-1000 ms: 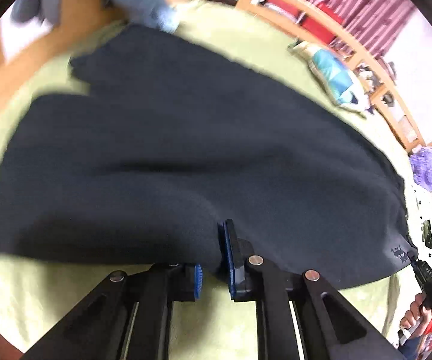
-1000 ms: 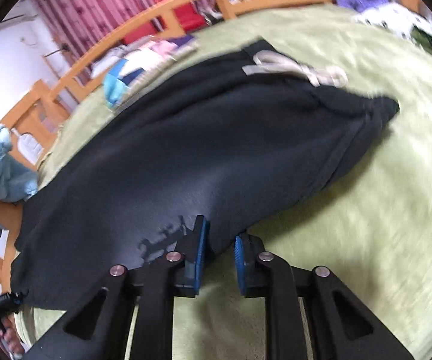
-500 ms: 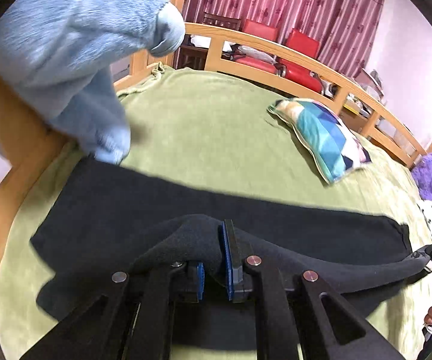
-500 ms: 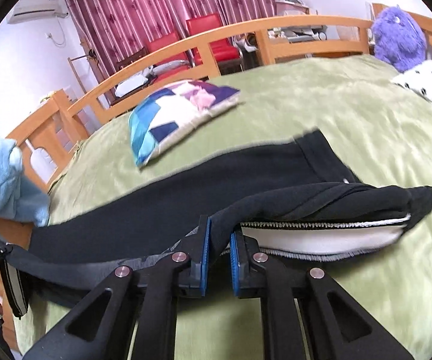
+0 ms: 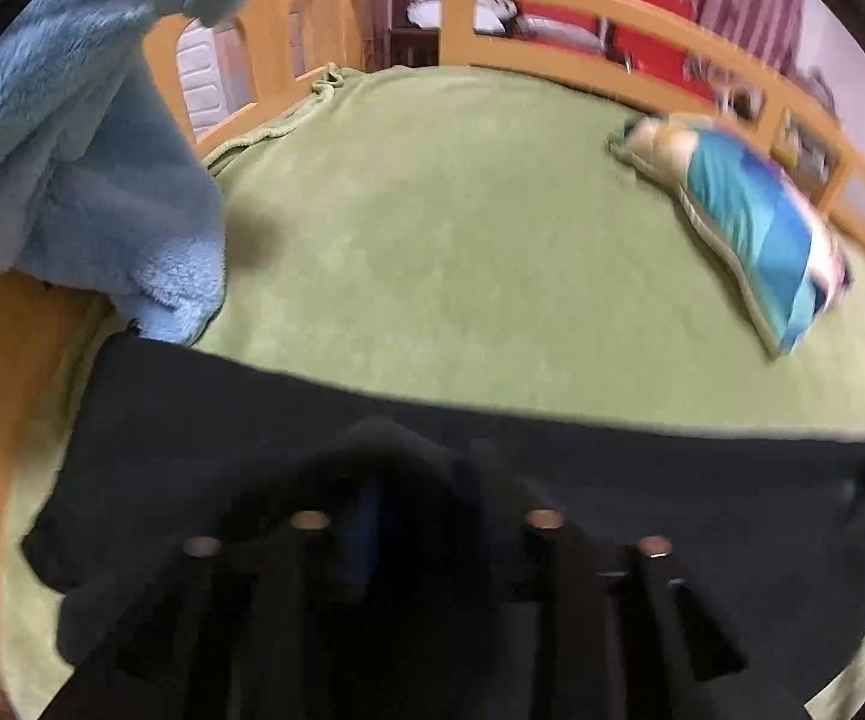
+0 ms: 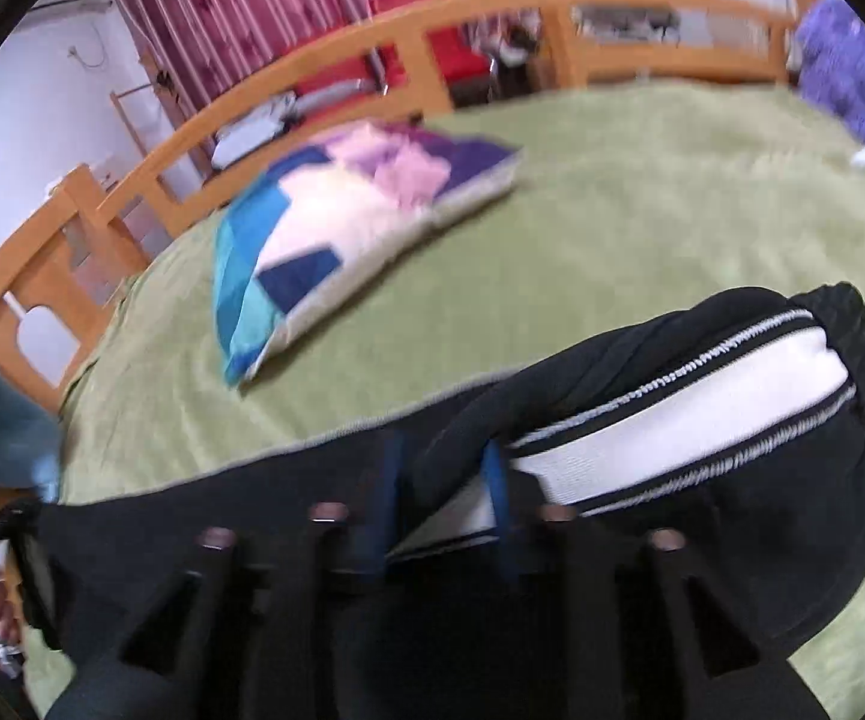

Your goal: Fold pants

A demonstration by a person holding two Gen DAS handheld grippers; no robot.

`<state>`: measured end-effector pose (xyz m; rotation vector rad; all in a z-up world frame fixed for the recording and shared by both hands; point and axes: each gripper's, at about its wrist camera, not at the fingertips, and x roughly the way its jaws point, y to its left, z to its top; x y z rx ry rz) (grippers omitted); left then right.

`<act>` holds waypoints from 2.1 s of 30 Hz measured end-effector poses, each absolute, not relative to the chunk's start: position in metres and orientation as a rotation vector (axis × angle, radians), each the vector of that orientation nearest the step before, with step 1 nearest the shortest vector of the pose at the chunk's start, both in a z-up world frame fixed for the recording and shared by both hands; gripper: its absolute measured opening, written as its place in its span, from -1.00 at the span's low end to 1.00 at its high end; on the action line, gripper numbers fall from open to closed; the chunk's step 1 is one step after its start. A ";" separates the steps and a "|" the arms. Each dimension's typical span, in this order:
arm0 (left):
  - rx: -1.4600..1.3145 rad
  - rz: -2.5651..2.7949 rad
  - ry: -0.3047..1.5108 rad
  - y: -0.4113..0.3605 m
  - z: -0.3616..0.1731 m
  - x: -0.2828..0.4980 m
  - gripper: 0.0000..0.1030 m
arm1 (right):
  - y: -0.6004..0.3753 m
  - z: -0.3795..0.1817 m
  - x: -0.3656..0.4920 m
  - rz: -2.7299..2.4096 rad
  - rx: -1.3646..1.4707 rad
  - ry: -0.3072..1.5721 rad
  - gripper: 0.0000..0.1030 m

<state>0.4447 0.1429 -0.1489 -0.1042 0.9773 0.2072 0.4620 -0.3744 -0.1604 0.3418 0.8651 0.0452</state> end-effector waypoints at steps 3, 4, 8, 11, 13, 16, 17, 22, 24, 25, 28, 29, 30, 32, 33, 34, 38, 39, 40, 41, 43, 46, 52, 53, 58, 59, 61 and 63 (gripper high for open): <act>-0.054 0.205 0.920 0.129 -0.137 0.419 0.54 | -0.369 -0.155 0.437 0.077 0.292 0.864 0.13; -0.051 0.190 0.891 0.123 -0.130 0.405 0.54 | -0.368 -0.154 0.427 0.078 0.266 0.862 0.17; -0.058 0.141 0.873 0.110 -0.119 0.363 0.54 | -0.375 -0.159 0.375 0.036 0.185 0.887 0.18; -0.119 0.109 0.883 0.108 -0.130 0.323 0.54 | -0.389 -0.176 0.339 0.026 0.209 0.945 0.18; -0.188 0.078 0.909 0.113 -0.148 0.298 0.54 | -0.401 -0.190 0.318 0.014 0.252 0.963 0.18; -0.311 0.012 0.967 0.120 -0.177 0.274 0.54 | -0.415 -0.213 0.303 0.015 0.340 0.994 0.18; -0.344 -0.002 0.983 0.122 -0.185 0.270 0.54 | -0.419 -0.219 0.300 0.016 0.372 0.999 0.18; -0.538 -0.020 0.924 0.142 -0.215 0.266 0.53 | -0.436 -0.233 0.300 0.023 0.505 0.969 0.20; -0.606 -0.023 0.922 0.151 -0.222 0.271 0.53 | -0.441 -0.236 0.304 0.026 0.533 0.954 0.26; -0.648 -0.035 0.924 0.155 -0.227 0.275 0.54 | -0.442 -0.238 0.308 0.023 0.544 0.951 0.29; -0.706 -0.033 0.927 0.162 -0.236 0.293 0.54 | -0.445 -0.242 0.322 0.019 0.565 0.938 0.31; -0.706 -0.023 0.925 0.162 -0.237 0.298 0.54 | -0.444 -0.242 0.328 0.015 0.572 0.932 0.33; -0.710 -0.010 0.921 0.165 -0.239 0.301 0.54 | -0.444 -0.243 0.334 0.011 0.582 0.922 0.34; -0.750 0.022 0.913 0.171 -0.242 0.311 0.54 | -0.443 -0.244 0.342 0.007 0.602 0.907 0.45; -0.764 0.039 0.911 0.174 -0.242 0.316 0.54 | -0.443 -0.244 0.348 0.000 0.624 0.895 0.47; -0.769 0.050 0.914 0.173 -0.243 0.320 0.54 | -0.442 -0.245 0.355 -0.005 0.632 0.889 0.50; -0.819 0.049 0.894 0.180 -0.238 0.322 0.40 | -0.442 -0.243 0.379 -0.033 0.694 0.876 0.45; -0.831 0.058 0.895 0.181 -0.238 0.323 0.23 | -0.443 -0.243 0.382 -0.037 0.706 0.870 0.34; -0.825 0.081 0.916 0.184 -0.239 0.325 -0.05 | -0.445 -0.244 0.384 -0.048 0.712 0.865 -0.01; -0.821 0.080 0.932 0.186 -0.241 0.327 -0.19 | -0.448 -0.245 0.386 -0.051 0.721 0.867 -0.28; -0.809 0.062 0.930 0.184 -0.239 0.329 -0.41 | -0.453 -0.243 0.382 -0.031 0.772 0.855 -0.55; -0.790 0.062 0.934 0.178 -0.230 0.318 -0.61 | -0.451 -0.224 0.363 -0.040 0.740 0.813 -0.70; -0.713 0.036 0.935 0.167 -0.206 0.273 -0.77 | -0.448 -0.188 0.316 -0.026 0.691 0.766 -0.80; -0.696 0.025 0.944 0.163 -0.204 0.265 -0.78 | -0.450 -0.185 0.306 -0.030 0.697 0.765 -0.80; -0.617 -0.040 1.020 0.129 -0.205 0.206 -0.77 | -0.478 -0.169 0.233 -0.055 0.687 0.757 -0.80; -0.610 -0.054 1.035 0.120 -0.207 0.193 -0.77 | -0.488 -0.168 0.216 -0.067 0.689 0.757 -0.80; -0.556 -0.093 1.080 0.096 -0.209 0.167 -0.77 | -0.510 -0.167 0.180 -0.095 0.699 0.768 -0.80; -0.534 -0.152 1.100 0.073 -0.208 0.135 -0.77 | -0.536 -0.167 0.138 -0.134 0.696 0.773 -0.80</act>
